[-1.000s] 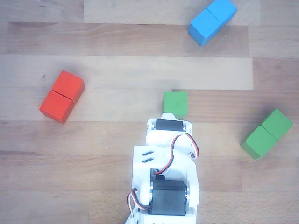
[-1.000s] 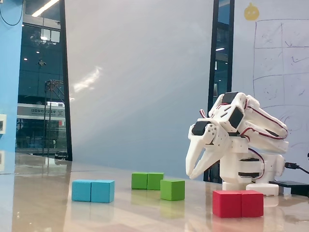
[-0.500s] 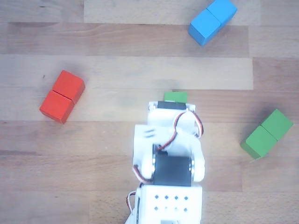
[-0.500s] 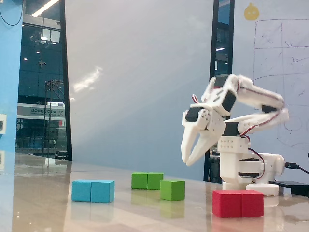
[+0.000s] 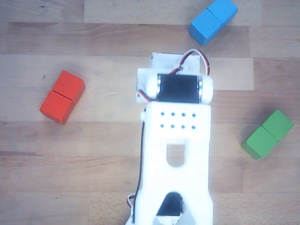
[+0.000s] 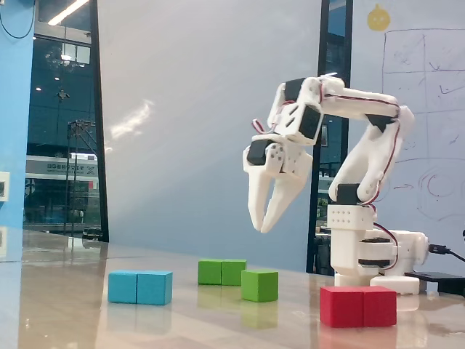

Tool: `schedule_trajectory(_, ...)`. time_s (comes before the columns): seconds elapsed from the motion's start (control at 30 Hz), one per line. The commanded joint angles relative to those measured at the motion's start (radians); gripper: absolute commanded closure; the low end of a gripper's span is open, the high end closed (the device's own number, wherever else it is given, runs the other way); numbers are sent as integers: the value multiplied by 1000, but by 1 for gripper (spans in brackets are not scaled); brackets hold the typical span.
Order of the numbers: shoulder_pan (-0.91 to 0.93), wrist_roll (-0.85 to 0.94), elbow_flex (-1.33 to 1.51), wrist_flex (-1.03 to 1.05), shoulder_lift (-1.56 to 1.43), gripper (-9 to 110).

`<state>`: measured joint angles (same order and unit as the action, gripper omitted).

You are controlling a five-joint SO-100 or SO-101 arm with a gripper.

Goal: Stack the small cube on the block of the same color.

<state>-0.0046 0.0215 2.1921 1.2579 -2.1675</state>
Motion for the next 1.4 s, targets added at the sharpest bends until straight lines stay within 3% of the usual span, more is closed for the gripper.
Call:
schedule_trajectory(0.0, 9, -2, -150, 41, 81, 101)
schedule_trajectory(0.27, 9, 8, -164, 84, 160, 99)
schedule_trajectory(0.6, 78, 8, -166, 103, 190, 77)
schedule_trajectory(0.8, 112, 9, -169, 115, 267, 70)
schedule_trajectory(1.37, 110, 8, -175, 97, 410, 69)
